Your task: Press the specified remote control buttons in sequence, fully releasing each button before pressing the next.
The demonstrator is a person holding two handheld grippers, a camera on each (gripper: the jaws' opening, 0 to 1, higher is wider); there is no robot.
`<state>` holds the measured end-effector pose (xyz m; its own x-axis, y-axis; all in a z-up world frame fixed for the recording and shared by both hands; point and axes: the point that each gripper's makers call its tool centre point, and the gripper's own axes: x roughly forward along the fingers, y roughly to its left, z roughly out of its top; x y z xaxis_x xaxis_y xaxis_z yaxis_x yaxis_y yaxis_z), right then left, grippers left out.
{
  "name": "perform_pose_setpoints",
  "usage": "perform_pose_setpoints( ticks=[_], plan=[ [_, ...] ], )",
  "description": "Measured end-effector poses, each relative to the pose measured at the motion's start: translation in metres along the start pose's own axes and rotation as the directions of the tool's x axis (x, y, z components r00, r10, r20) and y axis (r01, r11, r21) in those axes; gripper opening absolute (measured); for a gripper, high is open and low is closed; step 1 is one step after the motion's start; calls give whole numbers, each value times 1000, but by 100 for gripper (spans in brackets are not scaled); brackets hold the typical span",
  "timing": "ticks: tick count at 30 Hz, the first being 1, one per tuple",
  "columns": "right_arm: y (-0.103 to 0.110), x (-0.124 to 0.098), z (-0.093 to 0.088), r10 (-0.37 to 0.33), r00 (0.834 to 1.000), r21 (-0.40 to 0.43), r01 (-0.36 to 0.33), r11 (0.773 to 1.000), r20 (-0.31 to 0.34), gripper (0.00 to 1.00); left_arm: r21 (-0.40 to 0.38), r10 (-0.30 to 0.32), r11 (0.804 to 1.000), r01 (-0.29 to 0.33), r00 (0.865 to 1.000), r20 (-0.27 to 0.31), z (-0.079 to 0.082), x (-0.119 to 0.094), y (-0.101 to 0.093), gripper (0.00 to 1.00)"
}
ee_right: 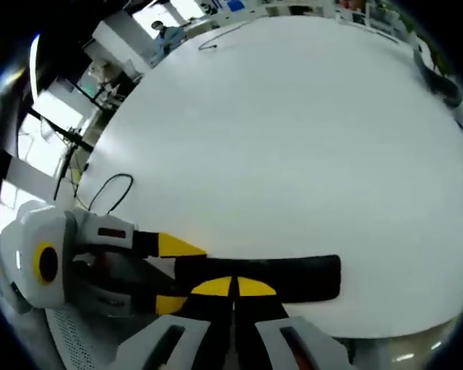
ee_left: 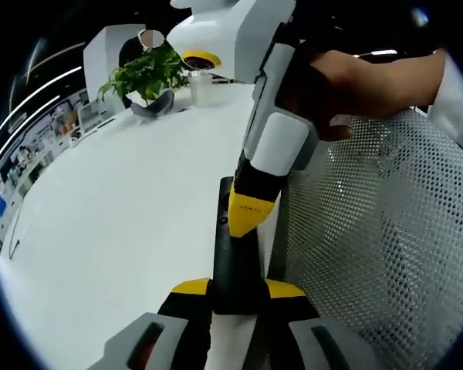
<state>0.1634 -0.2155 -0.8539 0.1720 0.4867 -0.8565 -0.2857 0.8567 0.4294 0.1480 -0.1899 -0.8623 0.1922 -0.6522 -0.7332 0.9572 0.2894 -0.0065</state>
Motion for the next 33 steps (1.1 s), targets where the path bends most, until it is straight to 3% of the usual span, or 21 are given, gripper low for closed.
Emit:
perform_pose_setpoints(
  ticks=[4, 10, 17, 24, 28, 33],
  plan=[
    [-1, 0, 0, 24, 1000, 43, -24, 999, 3, 0, -1, 0, 1000, 0, 1000, 2, 0, 0, 0, 25],
    [0, 0, 0, 9, 1000, 8, -9, 1000, 0, 0, -1, 0, 1000, 0, 1000, 3, 0, 0, 0, 25],
    [-1, -2, 0, 76, 997, 133, -76, 988, 4, 0, 0, -1, 1000, 1, 1000, 5, 1, 0, -1, 25],
    [3, -2, 5, 58, 998, 78, -60, 995, 36, 0, -1, -1, 1000, 1, 1000, 4, 0, 0, 0, 25],
    [11, 1, 2, 91, 996, 65, -92, 994, 15, 0, -1, -1, 1000, 1, 1000, 4, 0, -1, -1, 25],
    [11, 3, 0, 73, 997, 24, -72, 997, -1, 0, -2, 0, 1000, 0, 1000, 4, 0, -1, -1, 25]
  ],
)
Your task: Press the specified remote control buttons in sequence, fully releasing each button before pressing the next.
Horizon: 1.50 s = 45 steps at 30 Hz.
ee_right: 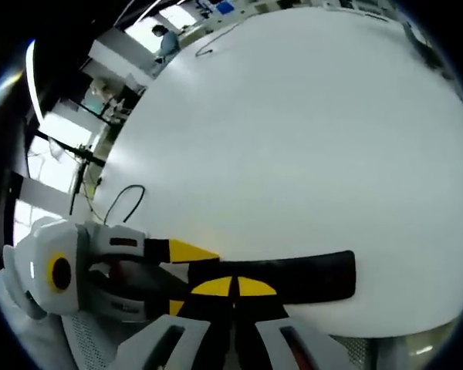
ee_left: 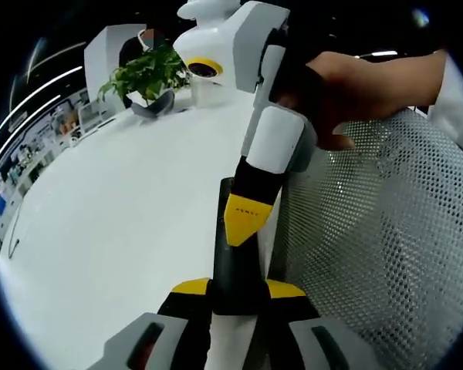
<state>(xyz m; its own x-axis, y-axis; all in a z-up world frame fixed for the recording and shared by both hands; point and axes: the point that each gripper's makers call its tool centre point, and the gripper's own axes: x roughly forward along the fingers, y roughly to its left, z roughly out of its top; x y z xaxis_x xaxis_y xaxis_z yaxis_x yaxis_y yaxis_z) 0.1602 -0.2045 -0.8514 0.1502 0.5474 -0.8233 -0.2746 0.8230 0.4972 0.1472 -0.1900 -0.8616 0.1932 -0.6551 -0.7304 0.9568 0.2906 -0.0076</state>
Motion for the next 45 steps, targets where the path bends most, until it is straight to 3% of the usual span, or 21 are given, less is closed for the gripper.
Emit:
perform_pose_setpoints(
  ticks=[9, 17, 28, 30, 32, 34, 36, 39, 41, 44, 45],
  plan=[
    [-1, 1, 0, -18, 1000, -27, 19, 999, 6, 0, -2, 3, 1000, -3, 1000, 0, 0, 0, 0, 25],
    [-1, 2, 0, -51, 999, -105, 51, 993, 7, 0, -4, 6, 1000, -6, 1000, -2, 0, 0, 0, 25],
    [-1, 0, 1, 19, 1000, 14, -19, 1000, -8, 0, -15, 14, 1000, -14, 1000, -21, 0, 0, 0, 25],
    [2, -4, 3, 32, 999, 15, -32, 999, 7, 0, -19, 14, 1000, -14, 1000, -22, 0, 0, 0, 25],
    [5, -12, 21, 18, 993, -40, -13, 999, 120, 0, -19, 13, 1000, -14, 1000, -19, 0, 0, 0, 25],
    [4, -27, 36, -30, 975, -95, 52, 994, 220, 0, -20, 13, 1000, -13, 1000, -17, 0, 0, 0, 25],
    [3, -46, 55, -65, 935, -135, 119, 984, 349, 0, -18, 12, 1000, -13, 1000, -15, 0, 0, 0, 25],
    [5, -80, 75, -62, 859, -94, 127, 987, 507, 0, -18, 12, 1000, -13, 1000, -17, 1, 0, 0, 25],
    [-2, -111, 83, -104, 788, -88, 196, 977, 607, 0, -18, 12, 1000, -12, 1000, -20, 1, 0, 0, 25],
    [-9, -139, 88, -151, 711, -105, 302, 947, 686, 4, -18, 12, 1000, -12, 1000, -21, 0, 1, 0, 25],
    [-16, -151, 89, -187, 660, -98, 371, 924, 727, 11, -18, 12, 1000, -12, 1000, -22, 0, 1, 0, 25]
  ],
)
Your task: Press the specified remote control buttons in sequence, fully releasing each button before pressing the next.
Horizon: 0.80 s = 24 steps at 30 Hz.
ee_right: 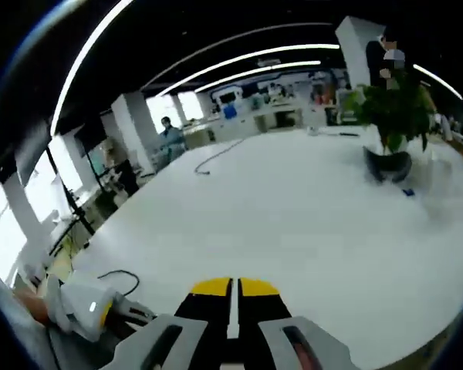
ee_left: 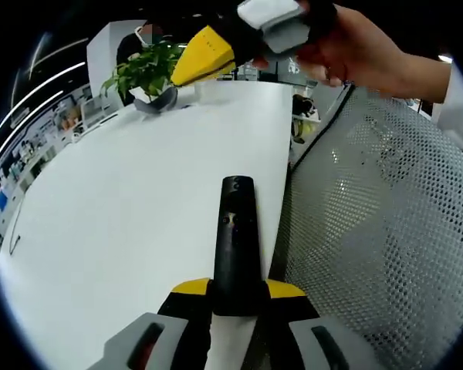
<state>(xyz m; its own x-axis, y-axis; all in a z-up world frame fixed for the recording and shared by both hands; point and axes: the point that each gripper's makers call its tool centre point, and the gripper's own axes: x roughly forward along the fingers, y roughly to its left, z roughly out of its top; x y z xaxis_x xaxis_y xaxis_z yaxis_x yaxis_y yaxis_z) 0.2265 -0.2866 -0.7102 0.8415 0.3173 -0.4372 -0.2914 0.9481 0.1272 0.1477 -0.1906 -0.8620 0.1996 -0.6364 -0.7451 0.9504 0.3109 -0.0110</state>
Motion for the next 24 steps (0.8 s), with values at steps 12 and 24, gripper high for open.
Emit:
perform_pose_setpoints(
  ticks=[12, 24],
  plan=[
    [-24, -17, 9, -188, 967, -156, 215, 964, 171, 72, 1, 3, 1000, -3, 1000, -11, 0, 0, 0, 24],
    [-31, -13, -5, -182, 977, -97, 192, 977, 109, 73, 7, -2, 1000, 3, 995, -102, 0, 0, 0, 23]
  ],
)
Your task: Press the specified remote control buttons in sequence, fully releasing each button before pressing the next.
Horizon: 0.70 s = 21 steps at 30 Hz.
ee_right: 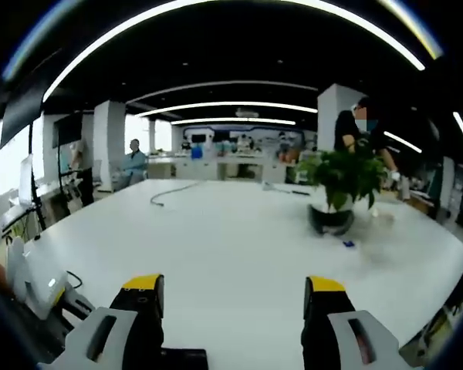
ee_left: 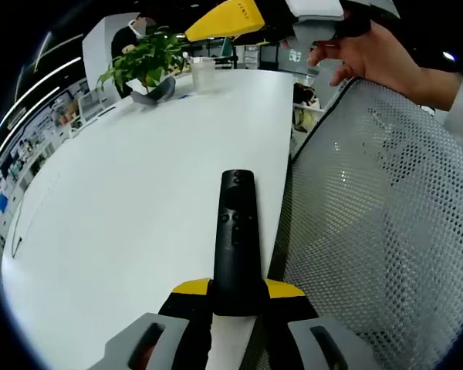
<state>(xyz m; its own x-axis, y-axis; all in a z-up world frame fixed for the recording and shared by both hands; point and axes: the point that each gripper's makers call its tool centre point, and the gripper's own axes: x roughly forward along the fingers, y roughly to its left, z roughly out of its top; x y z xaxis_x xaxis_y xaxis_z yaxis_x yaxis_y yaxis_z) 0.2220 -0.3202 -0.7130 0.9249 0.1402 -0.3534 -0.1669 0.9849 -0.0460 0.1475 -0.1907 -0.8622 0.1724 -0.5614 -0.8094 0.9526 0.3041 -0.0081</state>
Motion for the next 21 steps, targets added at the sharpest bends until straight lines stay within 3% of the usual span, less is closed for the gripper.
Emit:
perform_pose_setpoints(
  ticks=[5, 11, 15, 21],
  plan=[
    [3, 0, 2, 2, 1000, -44, -1, 999, 14, 77, 15, -16, 1000, 16, 1000, -3, 4, -7, 3, 23],
    [7, -1, 8, 27, 999, -26, -25, 999, 43, 84, 1, -29, 1000, 29, 999, -36, 2, -9, 14, 23],
    [6, 2, 1, 19, 1000, -39, -19, 999, 4, 83, 22, -27, 999, 28, 998, -48, 3, -11, 22, 23],
    [6, 1, 2, 24, 1000, -35, -23, 999, 16, 83, 33, -15, 999, 17, 998, -69, 7, -10, 41, 23]
  ],
)
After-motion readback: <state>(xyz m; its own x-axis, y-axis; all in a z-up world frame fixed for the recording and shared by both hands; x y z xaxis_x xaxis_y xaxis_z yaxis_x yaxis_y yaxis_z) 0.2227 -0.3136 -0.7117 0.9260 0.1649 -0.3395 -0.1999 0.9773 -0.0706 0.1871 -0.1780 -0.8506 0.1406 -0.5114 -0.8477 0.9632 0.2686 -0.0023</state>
